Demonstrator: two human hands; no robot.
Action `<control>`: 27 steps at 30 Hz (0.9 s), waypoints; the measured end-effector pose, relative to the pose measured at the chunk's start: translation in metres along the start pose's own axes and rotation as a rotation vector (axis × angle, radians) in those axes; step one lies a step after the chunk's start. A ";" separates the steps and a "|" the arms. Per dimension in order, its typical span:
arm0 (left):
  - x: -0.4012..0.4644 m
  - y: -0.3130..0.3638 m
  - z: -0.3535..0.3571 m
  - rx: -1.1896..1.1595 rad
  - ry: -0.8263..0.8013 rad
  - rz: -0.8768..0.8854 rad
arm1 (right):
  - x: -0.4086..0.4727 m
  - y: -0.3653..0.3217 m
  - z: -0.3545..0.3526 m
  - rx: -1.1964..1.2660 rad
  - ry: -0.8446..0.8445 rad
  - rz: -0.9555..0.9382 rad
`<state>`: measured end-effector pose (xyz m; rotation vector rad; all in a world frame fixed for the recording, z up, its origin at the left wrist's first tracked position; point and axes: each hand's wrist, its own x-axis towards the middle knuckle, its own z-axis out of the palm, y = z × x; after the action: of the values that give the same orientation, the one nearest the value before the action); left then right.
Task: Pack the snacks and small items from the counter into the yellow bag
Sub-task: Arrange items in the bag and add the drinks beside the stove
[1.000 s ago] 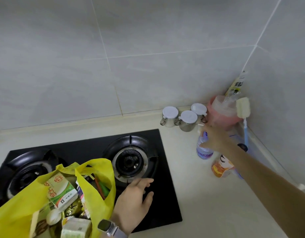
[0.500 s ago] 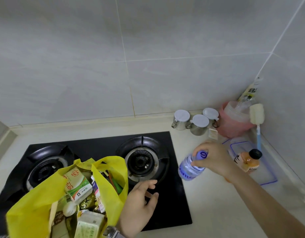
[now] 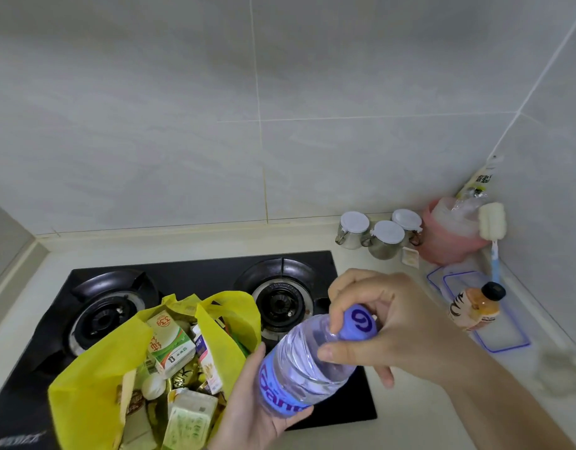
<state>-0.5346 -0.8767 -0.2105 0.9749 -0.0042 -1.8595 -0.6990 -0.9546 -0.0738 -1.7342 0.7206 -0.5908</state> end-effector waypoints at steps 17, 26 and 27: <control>-0.098 0.046 -0.078 -0.078 0.150 0.493 | 0.032 0.039 0.127 0.446 0.131 0.229; -0.133 0.066 -0.128 0.358 0.346 0.374 | 0.006 0.070 0.167 0.506 -0.079 0.482; -0.132 0.067 -0.133 0.406 0.357 0.344 | 0.002 0.072 0.170 0.540 -0.113 0.522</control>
<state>-0.3773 -0.7565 -0.1913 1.4758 -0.3244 -1.3743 -0.5905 -0.8585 -0.1876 -1.0159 0.8050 -0.2824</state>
